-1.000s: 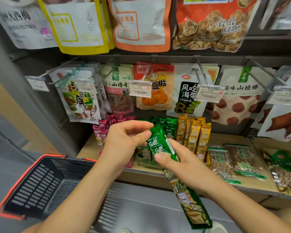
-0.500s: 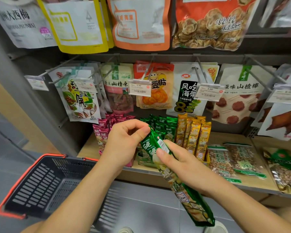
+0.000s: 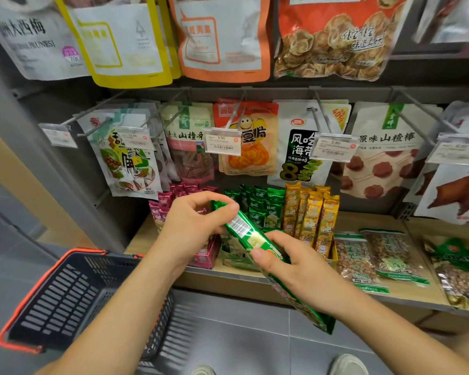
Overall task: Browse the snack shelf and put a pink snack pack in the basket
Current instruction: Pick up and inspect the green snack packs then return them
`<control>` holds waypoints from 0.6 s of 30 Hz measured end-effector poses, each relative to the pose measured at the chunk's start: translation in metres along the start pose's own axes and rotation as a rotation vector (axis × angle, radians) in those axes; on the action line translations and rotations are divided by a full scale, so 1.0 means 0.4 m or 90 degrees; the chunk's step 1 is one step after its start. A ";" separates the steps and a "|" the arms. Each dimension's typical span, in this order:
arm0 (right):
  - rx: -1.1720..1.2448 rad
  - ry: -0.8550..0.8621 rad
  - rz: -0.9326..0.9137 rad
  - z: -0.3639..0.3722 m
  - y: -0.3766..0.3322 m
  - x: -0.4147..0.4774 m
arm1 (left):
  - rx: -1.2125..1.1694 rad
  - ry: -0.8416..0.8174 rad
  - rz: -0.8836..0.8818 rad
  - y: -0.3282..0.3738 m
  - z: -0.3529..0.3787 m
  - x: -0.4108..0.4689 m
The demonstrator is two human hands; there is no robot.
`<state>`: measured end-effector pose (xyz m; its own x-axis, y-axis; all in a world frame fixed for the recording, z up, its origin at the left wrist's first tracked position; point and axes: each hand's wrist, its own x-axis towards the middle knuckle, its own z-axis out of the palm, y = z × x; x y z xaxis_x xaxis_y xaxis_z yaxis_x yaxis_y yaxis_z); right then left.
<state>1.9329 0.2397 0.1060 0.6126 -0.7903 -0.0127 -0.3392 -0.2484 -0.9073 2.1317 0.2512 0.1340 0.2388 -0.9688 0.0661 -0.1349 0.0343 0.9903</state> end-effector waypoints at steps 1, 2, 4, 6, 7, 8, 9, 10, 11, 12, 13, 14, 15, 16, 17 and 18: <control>-0.003 -0.011 0.004 -0.004 0.002 0.002 | -0.013 0.013 0.004 -0.002 -0.002 0.002; -0.007 -0.031 0.010 -0.012 0.004 0.004 | -0.031 0.023 0.006 -0.003 -0.004 0.006; 0.018 -0.098 0.031 -0.031 0.004 0.004 | -0.076 0.060 0.004 -0.004 -0.013 0.014; 0.061 -0.150 0.056 -0.049 0.005 0.000 | -0.131 0.129 -0.014 -0.006 -0.032 0.027; 0.071 -0.155 0.064 -0.054 0.005 -0.003 | -0.164 0.164 -0.026 -0.006 -0.044 0.033; 0.081 -0.150 0.071 -0.057 0.005 -0.005 | -0.193 0.195 -0.033 -0.008 -0.056 0.039; 0.094 -0.139 0.078 -0.057 0.006 -0.004 | -0.227 0.215 -0.039 -0.009 -0.066 0.043; 0.104 -0.127 0.082 -0.056 0.008 -0.002 | -0.254 0.227 -0.042 -0.013 -0.073 0.047; 0.108 -0.117 0.080 -0.054 0.011 -0.001 | -0.280 0.230 -0.046 -0.015 -0.073 0.048; 0.108 -0.106 0.076 -0.051 0.013 -0.001 | -0.298 0.231 -0.049 -0.020 -0.069 0.049; 0.106 -0.095 0.071 -0.049 0.015 -0.001 | -0.322 0.221 -0.059 -0.026 -0.063 0.050; 0.108 -0.084 0.066 -0.047 0.017 -0.002 | -0.344 0.209 -0.074 -0.028 -0.057 0.051; 0.114 -0.075 0.064 -0.045 0.020 -0.004 | -0.366 0.195 -0.094 -0.031 -0.053 0.051; 0.121 -0.068 0.064 -0.044 0.021 -0.005 | -0.388 0.181 -0.111 -0.034 -0.050 0.049; 0.129 -0.060 0.064 -0.044 0.020 -0.006 | -0.402 0.166 -0.128 -0.038 -0.047 0.047; 0.138 -0.052 0.063 -0.043 0.020 -0.006 | -0.408 0.148 -0.142 -0.043 -0.042 0.044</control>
<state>1.9165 0.2300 0.1061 0.6425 -0.7549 -0.1320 -0.2450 -0.0390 -0.9687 2.1543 0.2376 0.1203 0.4038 -0.8943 -0.1929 0.5149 0.0479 0.8559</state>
